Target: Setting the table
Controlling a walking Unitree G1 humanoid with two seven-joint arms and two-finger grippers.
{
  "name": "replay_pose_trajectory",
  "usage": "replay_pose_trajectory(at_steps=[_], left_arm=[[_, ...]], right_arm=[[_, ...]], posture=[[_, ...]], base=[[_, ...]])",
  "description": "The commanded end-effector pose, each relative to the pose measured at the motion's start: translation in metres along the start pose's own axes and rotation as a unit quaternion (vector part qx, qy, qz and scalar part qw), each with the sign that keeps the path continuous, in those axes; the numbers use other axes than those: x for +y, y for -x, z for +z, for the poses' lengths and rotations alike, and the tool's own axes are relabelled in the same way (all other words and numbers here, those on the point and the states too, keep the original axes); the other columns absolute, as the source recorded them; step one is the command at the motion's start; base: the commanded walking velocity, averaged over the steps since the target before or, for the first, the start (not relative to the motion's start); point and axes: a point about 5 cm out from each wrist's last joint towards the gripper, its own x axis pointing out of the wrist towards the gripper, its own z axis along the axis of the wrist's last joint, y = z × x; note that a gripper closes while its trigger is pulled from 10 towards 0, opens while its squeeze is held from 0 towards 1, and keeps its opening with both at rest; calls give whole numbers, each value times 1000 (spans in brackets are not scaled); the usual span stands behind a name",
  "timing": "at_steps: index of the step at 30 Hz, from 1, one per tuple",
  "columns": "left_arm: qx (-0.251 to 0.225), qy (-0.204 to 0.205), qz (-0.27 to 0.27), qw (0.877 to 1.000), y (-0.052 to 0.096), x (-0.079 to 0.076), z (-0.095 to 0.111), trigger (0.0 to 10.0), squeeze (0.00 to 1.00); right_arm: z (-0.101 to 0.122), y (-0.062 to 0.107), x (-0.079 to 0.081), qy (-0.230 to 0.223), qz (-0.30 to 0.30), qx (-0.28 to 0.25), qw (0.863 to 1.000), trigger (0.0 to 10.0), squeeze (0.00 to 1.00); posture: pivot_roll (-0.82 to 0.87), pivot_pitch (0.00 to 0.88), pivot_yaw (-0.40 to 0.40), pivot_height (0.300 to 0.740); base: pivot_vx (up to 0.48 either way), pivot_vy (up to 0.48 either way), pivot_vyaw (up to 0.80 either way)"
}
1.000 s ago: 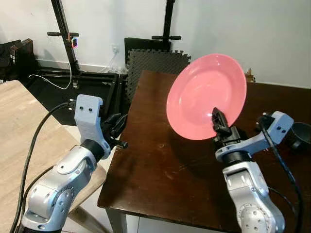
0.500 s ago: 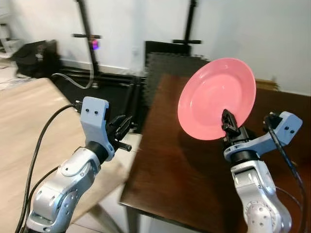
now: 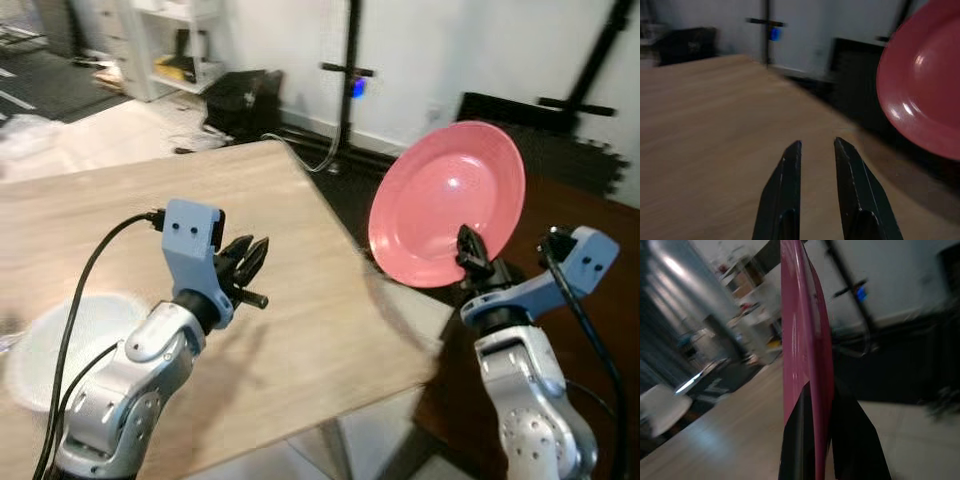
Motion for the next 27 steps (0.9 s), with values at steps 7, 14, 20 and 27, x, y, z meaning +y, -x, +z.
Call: replay_pose_trajectory(at_steps=[7, 14, 20, 27], left_arm=[[5, -2, -4, 1000, -1, -2, -4, 10000, 0], [6, -3, -1, 1000, -1, -2, -4, 10000, 0], [6, -4, -2, 1000, -2, -3, -4, 10000, 0], [7, -4, -2, 1000, -3, -4, -5, 10000, 0]], right_arm=[[6, 2, -8, 4, -15, -13, 1000, 10000, 0], [7, 2, -10, 1, -20, -14, 1000, 10000, 0], [8, 2, -11, 2, -25, -16, 1000, 10000, 0], [8, 2, -13, 0, -31, -19, 999, 10000, 0]], posture=[[71, 106, 22, 740], [70, 108, 21, 740], [68, 113, 24, 740], [67, 115, 26, 740]], base=[[0, 461, 0], [0, 463, 319], [0, 467, 800], [0, 469, 294]])
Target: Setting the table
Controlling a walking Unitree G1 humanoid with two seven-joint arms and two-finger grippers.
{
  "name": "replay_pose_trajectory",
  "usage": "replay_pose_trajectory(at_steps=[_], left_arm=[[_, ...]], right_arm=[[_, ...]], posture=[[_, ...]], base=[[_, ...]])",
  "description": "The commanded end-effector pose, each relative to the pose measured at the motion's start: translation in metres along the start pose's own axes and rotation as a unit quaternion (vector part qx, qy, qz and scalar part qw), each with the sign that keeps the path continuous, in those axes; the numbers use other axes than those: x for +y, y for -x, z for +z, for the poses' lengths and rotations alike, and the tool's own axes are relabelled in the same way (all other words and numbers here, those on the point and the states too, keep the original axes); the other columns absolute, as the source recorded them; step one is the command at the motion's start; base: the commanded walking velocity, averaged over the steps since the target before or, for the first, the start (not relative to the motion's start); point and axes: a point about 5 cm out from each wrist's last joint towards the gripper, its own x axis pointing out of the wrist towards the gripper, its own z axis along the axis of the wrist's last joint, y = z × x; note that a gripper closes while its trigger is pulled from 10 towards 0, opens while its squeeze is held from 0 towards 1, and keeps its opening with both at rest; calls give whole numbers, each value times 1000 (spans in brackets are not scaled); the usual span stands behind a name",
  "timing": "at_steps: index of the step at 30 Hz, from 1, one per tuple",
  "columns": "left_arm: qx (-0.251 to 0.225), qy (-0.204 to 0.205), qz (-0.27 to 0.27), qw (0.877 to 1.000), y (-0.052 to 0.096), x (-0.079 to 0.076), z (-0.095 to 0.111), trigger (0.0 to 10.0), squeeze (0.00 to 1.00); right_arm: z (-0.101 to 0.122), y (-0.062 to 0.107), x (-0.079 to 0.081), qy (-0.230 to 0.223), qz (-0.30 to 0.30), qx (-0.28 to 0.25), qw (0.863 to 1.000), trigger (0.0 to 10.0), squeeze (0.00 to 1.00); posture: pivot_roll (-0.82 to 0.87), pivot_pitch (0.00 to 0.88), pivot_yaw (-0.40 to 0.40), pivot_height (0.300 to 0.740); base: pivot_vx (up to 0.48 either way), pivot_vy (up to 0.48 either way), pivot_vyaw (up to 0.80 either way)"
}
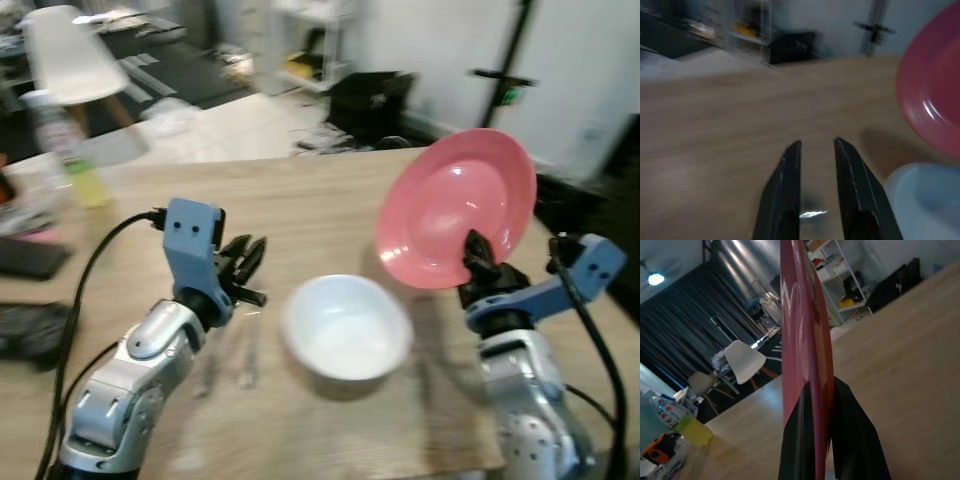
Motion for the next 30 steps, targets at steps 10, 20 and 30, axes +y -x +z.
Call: replay_pose_trajectory(at_steps=[10, 20, 30], left_arm=[[19, -3, -19, 1000, -2, -8, -8, 10000, 0], [36, -27, 28, 999, -9, 2, -13, 10000, 0], [24, -19, 21, 999, -9, 0, -10, 10000, 0]], right_arm=[[6, 3, -9, 0, -20, -13, 1000, 10000, 0], [7, 4, -8, -1, -18, -14, 1000, 10000, 0], [8, 4, -8, 0, -19, -15, 1000, 10000, 0]], posture=[[65, 117, 26, 740], [61, 120, 28, 740], [60, 121, 27, 740]], base=[[0, 129, 0], [180, -133, 0], [300, -371, 0]])
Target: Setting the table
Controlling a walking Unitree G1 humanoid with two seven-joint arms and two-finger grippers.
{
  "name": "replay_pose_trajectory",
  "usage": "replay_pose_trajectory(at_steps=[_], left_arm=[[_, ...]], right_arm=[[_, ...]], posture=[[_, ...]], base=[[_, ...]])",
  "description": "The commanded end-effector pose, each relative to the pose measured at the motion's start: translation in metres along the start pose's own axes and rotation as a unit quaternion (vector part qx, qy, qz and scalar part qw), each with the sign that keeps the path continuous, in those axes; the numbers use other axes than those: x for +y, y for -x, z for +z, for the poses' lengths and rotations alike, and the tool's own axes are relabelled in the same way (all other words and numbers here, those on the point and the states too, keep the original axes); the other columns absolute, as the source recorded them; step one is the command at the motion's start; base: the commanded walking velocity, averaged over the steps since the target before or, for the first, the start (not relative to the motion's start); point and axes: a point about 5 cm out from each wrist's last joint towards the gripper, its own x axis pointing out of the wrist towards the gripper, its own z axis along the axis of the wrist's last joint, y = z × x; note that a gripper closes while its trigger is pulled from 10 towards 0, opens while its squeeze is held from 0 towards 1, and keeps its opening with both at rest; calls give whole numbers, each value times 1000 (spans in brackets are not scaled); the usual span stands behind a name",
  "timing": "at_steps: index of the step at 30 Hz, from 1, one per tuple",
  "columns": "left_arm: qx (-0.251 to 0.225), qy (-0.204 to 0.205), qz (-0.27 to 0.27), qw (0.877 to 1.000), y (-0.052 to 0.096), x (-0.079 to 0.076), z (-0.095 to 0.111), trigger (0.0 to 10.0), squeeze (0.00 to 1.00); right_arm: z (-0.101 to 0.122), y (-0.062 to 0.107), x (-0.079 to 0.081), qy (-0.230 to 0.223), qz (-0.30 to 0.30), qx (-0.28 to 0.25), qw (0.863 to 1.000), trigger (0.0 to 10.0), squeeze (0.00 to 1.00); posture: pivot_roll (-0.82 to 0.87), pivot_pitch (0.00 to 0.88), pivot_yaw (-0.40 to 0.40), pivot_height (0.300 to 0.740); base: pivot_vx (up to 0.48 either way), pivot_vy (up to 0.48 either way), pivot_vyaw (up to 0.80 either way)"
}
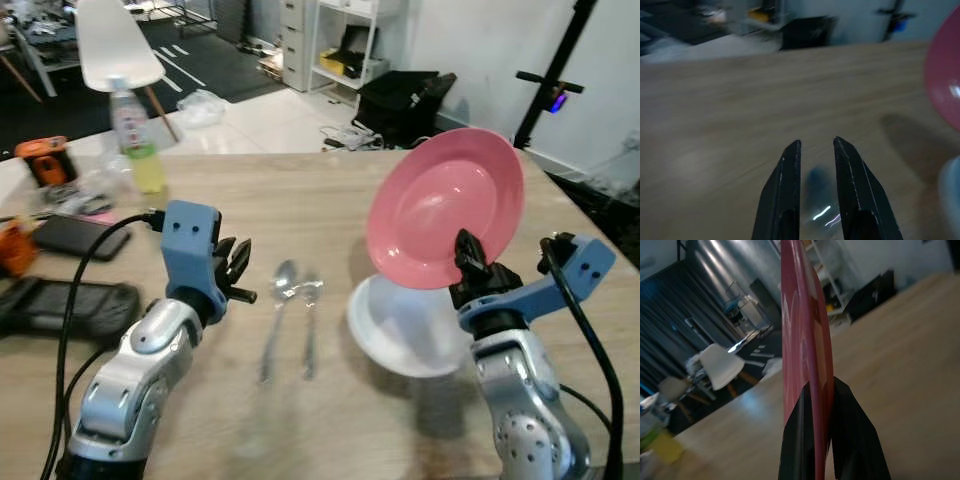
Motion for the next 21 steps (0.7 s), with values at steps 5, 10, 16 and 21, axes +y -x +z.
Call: replay_pose_trajectory(at_steps=[5, 10, 16, 21], left_arm=[[-6, 6, 5, 1000, 3, 1, 0, 10000, 0], [-8, 8, 2, 1000, 3, 0, 0, 10000, 0], [-7, 14, 4, 1000, 3, 0, 0, 10000, 0], [-9, 20, 9, 1000, 2, 1, 0, 10000, 0]], right_arm=[[-1, 2, 3, -8, 6, 1, 1000, 10000, 0], [-2, 2, 4, -7, 7, 2, 1000, 10000, 0], [-1, 1, 4, -7, 9, 2, 1000, 10000, 0], [-2, 1, 4, -6, 10, 3, 1000, 10000, 0]], posture=[[61, 122, 25, 740], [60, 123, 24, 740], [56, 121, 24, 740], [55, 118, 25, 740]], base=[[60, -74, 0], [0, 0, 0], [0, 0, 0], [0, 0, 0]])
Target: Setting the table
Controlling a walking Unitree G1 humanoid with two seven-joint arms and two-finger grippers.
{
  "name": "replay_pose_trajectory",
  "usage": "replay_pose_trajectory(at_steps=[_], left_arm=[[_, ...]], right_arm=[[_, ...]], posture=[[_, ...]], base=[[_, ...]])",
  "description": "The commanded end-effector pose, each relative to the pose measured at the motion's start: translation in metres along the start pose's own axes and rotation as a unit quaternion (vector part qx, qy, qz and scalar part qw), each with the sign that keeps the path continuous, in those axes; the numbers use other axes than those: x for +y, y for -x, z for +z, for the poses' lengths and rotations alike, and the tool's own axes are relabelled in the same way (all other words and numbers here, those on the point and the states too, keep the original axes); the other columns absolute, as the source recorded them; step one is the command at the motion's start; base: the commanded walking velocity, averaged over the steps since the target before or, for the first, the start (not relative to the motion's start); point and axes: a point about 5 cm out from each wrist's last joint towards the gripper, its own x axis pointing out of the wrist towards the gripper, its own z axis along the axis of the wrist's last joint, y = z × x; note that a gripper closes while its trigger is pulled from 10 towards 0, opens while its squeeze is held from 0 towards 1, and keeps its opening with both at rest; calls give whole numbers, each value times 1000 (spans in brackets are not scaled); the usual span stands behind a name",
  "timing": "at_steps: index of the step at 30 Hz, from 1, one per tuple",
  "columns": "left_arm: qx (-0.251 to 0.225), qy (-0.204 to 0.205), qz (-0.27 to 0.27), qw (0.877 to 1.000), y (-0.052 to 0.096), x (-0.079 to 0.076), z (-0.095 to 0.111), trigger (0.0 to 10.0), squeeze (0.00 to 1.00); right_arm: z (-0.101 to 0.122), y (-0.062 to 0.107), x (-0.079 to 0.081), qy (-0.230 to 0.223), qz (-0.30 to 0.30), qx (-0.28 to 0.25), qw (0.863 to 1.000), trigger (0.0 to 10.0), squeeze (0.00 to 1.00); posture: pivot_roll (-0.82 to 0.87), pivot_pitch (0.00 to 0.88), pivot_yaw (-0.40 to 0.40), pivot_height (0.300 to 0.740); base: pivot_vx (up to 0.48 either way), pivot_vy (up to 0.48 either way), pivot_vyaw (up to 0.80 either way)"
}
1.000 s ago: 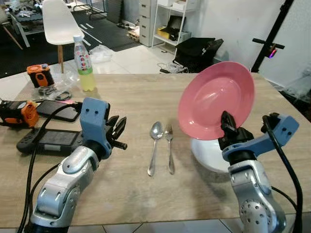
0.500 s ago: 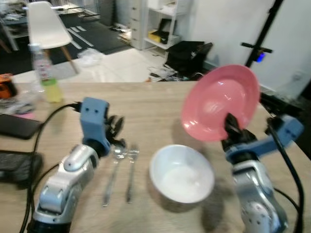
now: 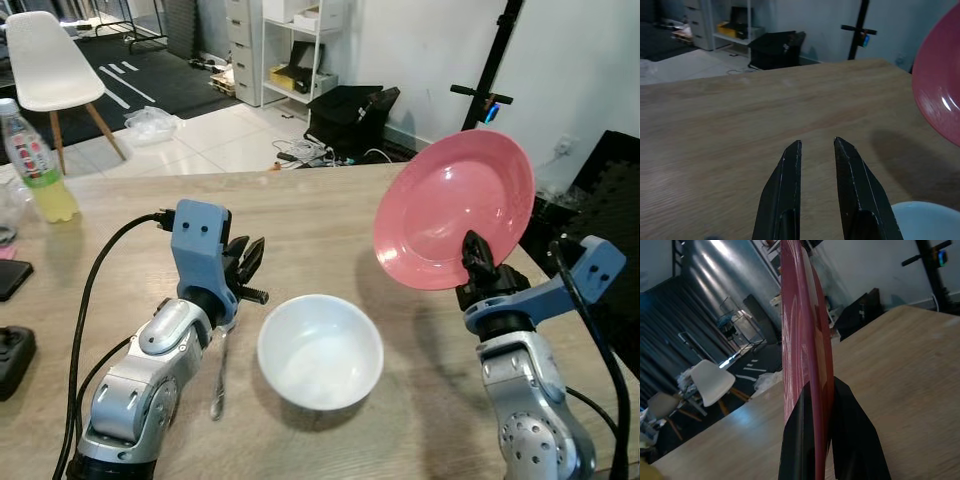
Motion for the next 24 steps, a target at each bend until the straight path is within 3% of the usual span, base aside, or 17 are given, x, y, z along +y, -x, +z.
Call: replay_pose_trajectory(at_steps=[1, 5, 7, 9, 10, 11, 12, 13, 14, 15, 16, 17, 20, 21, 22, 24], left_arm=[[1, 4, 3, 1000, 1, 1, -1, 10000, 0], [1, -3, -2, 1000, 1, 0, -1, 10000, 0], [6, -8, -12, 1000, 2, 1, -1, 10000, 0], [11, -9, -30, 999, 5, 7, 1, 10000, 0], [11, -9, -30, 999, 5, 7, 1, 10000, 0], [13, -18, -43, 999, 7, 13, 4, 10000, 0], [13, -18, -43, 999, 7, 13, 4, 10000, 0], [18, -32, -52, 998, 9, 23, 6, 10000, 0], [18, -32, -52, 998, 9, 23, 6, 10000, 0], [29, -52, -55, 997, 13, 35, 8, 10000, 0], [29, -52, -55, 997, 13, 35, 8, 10000, 0], [50, -78, -60, 994, 20, 53, 9, 10000, 0], [57, -85, -63, 993, 23, 57, 9, 10000, 0], [68, -95, -71, 991, 27, 60, 6, 10000, 0], [93, -109, -80, 986, 35, 63, -2, 10000, 0], [102, -118, -84, 984, 38, 64, -6, 10000, 0]], right_arm=[[2, 1, -1, 2, 0, -3, 1000, 10000, 0], [3, 1, -2, 4, -2, -4, 1000, 10000, 0], [14, -4, -10, -60, -32, -26, 997, 10000, 0], [42, -13, -16, -164, -25, -73, 983, 10000, 0], [42, -13, -16, -164, -25, -73, 983, 10000, 0], [58, -18, -22, -202, -14, -95, 975, 10000, 0], [58, -18, -22, -202, -14, -95, 975, 10000, 0], [73, -23, -35, -192, -8, -107, 975, 10000, 0], [73, -23, -35, -192, -8, -107, 975, 10000, 0], [82, -25, -53, -182, -13, -107, 977, 10000, 0], [82, -25, -53, -182, -13, -107, 977, 10000, 0], [87, -21, -77, -195, -16, -91, 976, 10000, 0], [86, -19, -81, -214, -11, -84, 973, 10000, 0], [78, -14, -85, -220, -9, -69, 973, 10000, 0], [56, -9, -100, -203, -58, -34, 977, 10000, 0], [50, -7, -107, -215, -80, -27, 973, 10000, 0]], posture=[[55, 118, 25, 740], [57, 113, 25, 740], [63, 109, 23, 740], [63, 109, 23, 740], [63, 109, 23, 740], [68, 107, 21, 740], [68, 107, 21, 740], [69, 107, 19, 740], [69, 107, 19, 740], [80, 104, 10, 740], [80, 104, 10, 740], [85, 105, 2, 740], [85, 105, 2, 740], [85, 105, 2, 740], [83, 108, 5, 740], [83, 108, 5, 740]], base=[[0, 0, 0], [0, 0, 0], [0, 0, 0], [0, 0, 0], [0, 0, 0], [0, 0, 0], [0, 0, 0], [0, 0, 0], [0, 0, 0], [0, 0, 0], [0, 0, 0], [0, 0, 0], [0, 0, 0], [0, 0, 0], [0, 0, 0], [0, 0, 0]])
